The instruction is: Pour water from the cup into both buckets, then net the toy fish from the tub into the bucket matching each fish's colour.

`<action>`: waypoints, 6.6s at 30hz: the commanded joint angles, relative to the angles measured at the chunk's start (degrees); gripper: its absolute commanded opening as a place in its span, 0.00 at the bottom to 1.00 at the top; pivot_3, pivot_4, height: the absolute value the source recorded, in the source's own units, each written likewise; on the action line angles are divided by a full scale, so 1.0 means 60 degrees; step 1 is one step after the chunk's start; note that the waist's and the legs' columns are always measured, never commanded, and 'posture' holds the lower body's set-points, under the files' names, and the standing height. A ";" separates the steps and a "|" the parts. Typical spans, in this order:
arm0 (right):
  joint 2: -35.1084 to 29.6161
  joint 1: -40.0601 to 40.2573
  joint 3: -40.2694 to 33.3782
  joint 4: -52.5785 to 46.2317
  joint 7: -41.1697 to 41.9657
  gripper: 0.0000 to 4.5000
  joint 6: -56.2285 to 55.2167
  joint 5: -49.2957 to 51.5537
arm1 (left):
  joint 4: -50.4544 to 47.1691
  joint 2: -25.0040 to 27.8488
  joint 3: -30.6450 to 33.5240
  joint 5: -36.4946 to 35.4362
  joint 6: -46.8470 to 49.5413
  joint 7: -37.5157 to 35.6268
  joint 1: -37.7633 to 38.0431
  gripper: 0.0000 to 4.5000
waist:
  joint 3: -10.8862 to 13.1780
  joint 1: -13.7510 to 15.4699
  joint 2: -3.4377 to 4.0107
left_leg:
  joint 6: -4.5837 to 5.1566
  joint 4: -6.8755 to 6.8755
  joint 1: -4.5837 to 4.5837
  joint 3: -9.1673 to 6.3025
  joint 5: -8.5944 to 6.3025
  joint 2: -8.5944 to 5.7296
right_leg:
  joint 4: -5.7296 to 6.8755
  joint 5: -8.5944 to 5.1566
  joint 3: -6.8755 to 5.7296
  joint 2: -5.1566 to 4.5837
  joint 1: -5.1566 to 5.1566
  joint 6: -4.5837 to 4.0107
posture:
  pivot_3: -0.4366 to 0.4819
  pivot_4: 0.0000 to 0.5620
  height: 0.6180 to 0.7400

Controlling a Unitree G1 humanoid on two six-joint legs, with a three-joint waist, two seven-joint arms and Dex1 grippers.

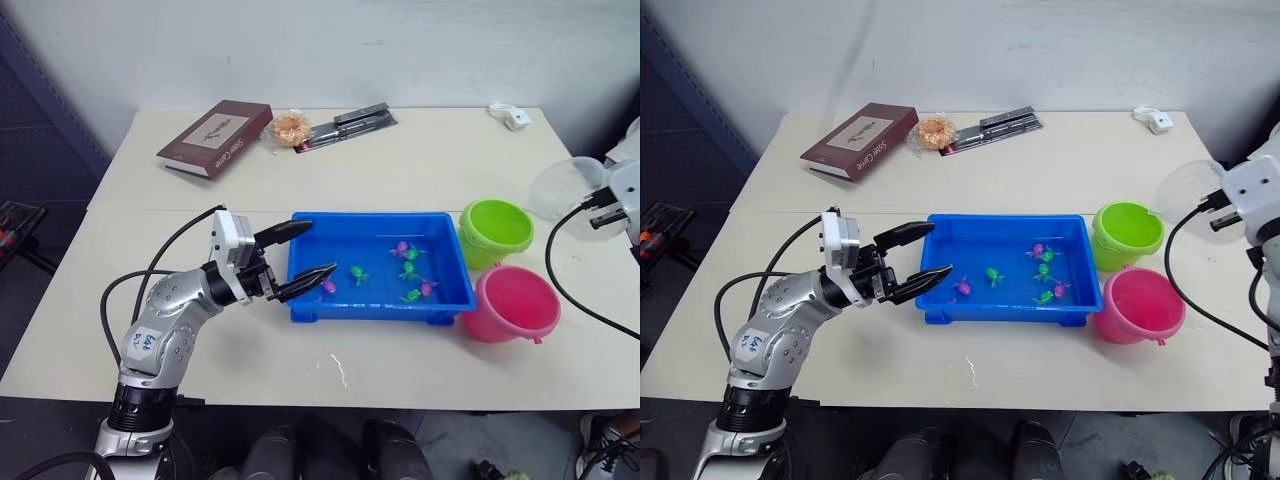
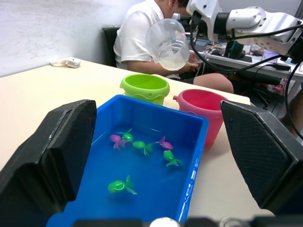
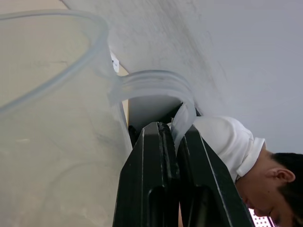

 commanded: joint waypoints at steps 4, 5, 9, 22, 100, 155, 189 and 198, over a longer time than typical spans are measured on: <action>-0.0327 -0.0827 0.0596 0.0763 -0.0346 0.01 -0.0781 -0.0929 | -0.0421 0.0007 0.0112 -0.0136 0.0012 0.0234 0.0063 1.00 | 0.0000 -0.0026 0.0000 | -0.0002 -0.0002 0.0001 0.0001 0.0000 0.0003 | -0.0002 0.0000 -0.0001 0.0005 -0.0001 0.0000 | 0.48 0.27 1.00; -0.0438 -0.0967 0.0830 0.0884 -0.0352 0.01 -0.1107 -0.1174 | -0.0455 0.0056 0.0150 -0.0158 0.0145 0.0339 0.0099 1.00 | 0.0000 -0.0028 0.0000 | -0.0003 -0.0002 0.0000 0.0001 0.0001 0.0003 | -0.0002 0.0000 -0.0001 0.0004 -0.0001 0.0000 | 0.48 0.27 1.00; -0.0783 -0.1409 0.1555 0.1289 -0.0528 0.01 -0.2140 -0.2038 | -0.0448 0.0137 0.0222 -0.0177 0.0159 0.0365 0.0100 1.00 | 0.0000 -0.0064 0.0001 | -0.0003 -0.0002 0.0001 0.0002 0.0001 0.0003 | -0.0001 0.0000 0.0001 0.0004 -0.0002 0.0000 | 0.48 0.27 1.00; -0.1238 -0.2530 0.2906 0.2361 -0.1511 0.01 -0.3978 -0.4158 | -0.0328 0.0218 0.0205 -0.0213 -0.0041 0.0001 -0.0266 1.00 | 0.0002 -0.0112 0.0000 | -0.0009 -0.0003 -0.0002 -0.0001 0.0002 0.0006 | -0.0008 0.0000 -0.0003 0.0006 -0.0002 0.0000 | 0.48 0.27 1.00; 0.3877 0.5936 -0.4857 -0.2996 0.0583 0.99 0.2513 0.7098 | -0.1244 0.2060 0.0205 -0.0746 0.0525 -0.1943 0.0563 1.00 | 0.0022 -0.0185 -0.0018 | -0.0008 -0.0012 0.0010 -0.0007 0.0001 0.0006 | -0.0003 0.0000 0.0036 0.0005 0.0010 -0.0001 | 0.48 0.27 1.00; 0.3257 0.6729 -0.1426 -0.7392 0.7591 0.99 -0.1985 0.7639 | 0.6887 0.1863 0.0141 0.3140 0.4433 0.5180 -0.3025 1.00 | -0.0033 0.0026 -0.0212 | -0.0090 0.0008 0.0033 0.0049 -0.0058 0.0138 | -0.0002 -0.0006 0.0008 0.0148 -0.0012 -0.0101 | 0.48 0.27 1.00; -0.0287 0.1901 0.0890 -0.8368 0.5697 1.00 0.4467 0.9231 | 0.2649 0.4210 -0.1880 0.1957 -0.0178 -0.6459 -0.3546 0.02 | -0.0009 0.0031 -0.0222 | -0.0080 0.0131 -0.0040 0.0002 -0.0077 0.0158 | 0.0047 -0.0009 -0.0006 0.0139 -0.0033 -0.0110 | 0.48 0.27 1.00; 0.0204 0.0463 0.2639 -0.8060 0.5929 1.00 0.5452 0.8651 | 0.2481 0.2692 -0.3305 0.2685 0.0439 -0.5914 -0.4634 0.02 | -0.0007 0.0011 -0.0225 | -0.0065 0.0141 -0.0048 0.0011 -0.0081 0.0155 | 0.0043 -0.0002 -0.0001 0.0154 -0.0036 -0.0097 | 0.48 0.27 1.00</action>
